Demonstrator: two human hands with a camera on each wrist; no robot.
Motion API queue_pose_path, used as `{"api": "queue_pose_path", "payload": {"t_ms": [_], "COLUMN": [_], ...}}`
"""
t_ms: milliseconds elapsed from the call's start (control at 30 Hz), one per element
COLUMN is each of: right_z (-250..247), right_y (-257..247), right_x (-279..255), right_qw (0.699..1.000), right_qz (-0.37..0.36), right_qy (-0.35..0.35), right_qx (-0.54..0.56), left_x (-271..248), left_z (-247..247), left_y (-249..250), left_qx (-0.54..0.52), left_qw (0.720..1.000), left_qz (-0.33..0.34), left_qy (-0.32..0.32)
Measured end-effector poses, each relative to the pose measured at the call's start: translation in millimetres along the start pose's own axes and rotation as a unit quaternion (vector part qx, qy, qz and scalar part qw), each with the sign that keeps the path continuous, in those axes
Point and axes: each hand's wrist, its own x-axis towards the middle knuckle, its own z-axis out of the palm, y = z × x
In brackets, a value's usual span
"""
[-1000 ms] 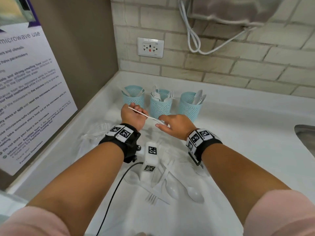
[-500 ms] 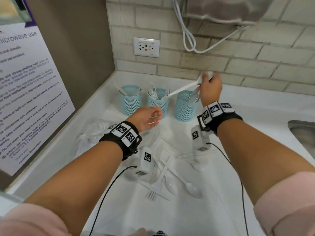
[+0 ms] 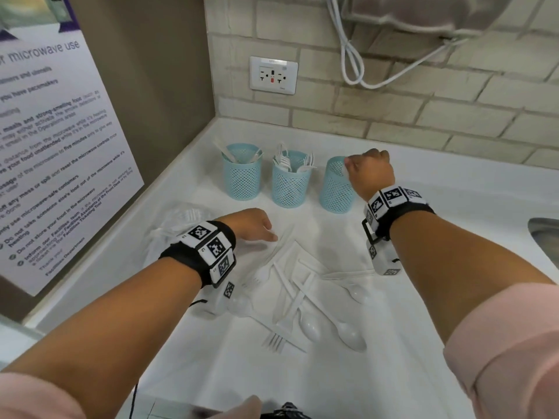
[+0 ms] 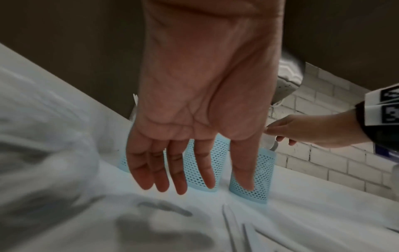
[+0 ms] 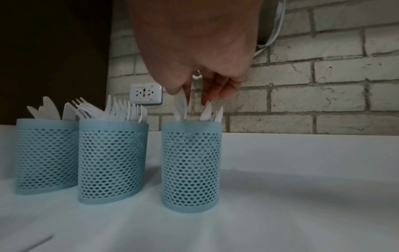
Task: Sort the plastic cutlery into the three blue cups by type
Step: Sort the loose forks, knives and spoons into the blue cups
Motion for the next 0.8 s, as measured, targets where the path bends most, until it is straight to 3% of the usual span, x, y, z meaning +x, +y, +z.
{"api": "queue_pose_path", "payload": {"t_ms": [100,167,200,267,333,400,467,500,533,667,800], "right_z": [-3.6,-10.5,-14.7,-23.2,-27.5,-22.1,-8.6,-1.6,5.1,20.7,27.6], "right_y": [-5.8,-14.3,-19.9,-31.4,-41.3,-42.3,-38.5,-34.6,-29.3,-20.5,-27.5], "right_x": [-1.0,-2.5,-5.5,-14.7,-25.3,-32.6,-40.4,-46.3,-53.5,-83.0,-93.8], "right_qw": [0.999,0.988,0.982,0.980,0.982,0.968,0.894,0.857,0.841,0.887,0.905], "right_qz": [-0.009,-0.072,-0.109,-0.157,-0.180,-0.159,-0.101,-0.086,-0.083,-0.066,-0.064], "right_qy": [0.047,0.122,0.132,0.087,-0.004,-0.196,-0.432,-0.498,-0.522,-0.454,-0.420], "right_qx": [0.009,0.060,0.084,0.091,0.050,0.001,-0.062,-0.095,-0.116,-0.059,-0.021], "left_x": [-2.5,-5.6,-7.8,-14.8,-23.8,-33.2,-40.7,-42.7,-43.8,-48.2,-40.5], "left_z": [4.0,6.5,8.2,13.9,23.3,34.2,43.0,46.2,47.9,53.6,58.3], "left_y": [-11.9,-13.0,-12.2,-8.6,-3.4,2.6,6.5,6.9,6.7,2.0,-6.1], "left_qx": [0.051,0.117,0.145,0.190,0.229,0.257,0.281,0.290,0.297,0.301,0.257], "left_qw": [0.997,0.990,0.986,0.977,0.967,0.959,0.952,0.949,0.946,0.945,0.961], "left_qz": [0.008,0.009,0.011,0.016,0.025,0.041,0.039,0.034,0.029,0.018,0.034], "left_qy": [-0.052,-0.076,-0.083,-0.097,-0.109,-0.111,-0.117,-0.122,-0.125,-0.127,-0.095]}}
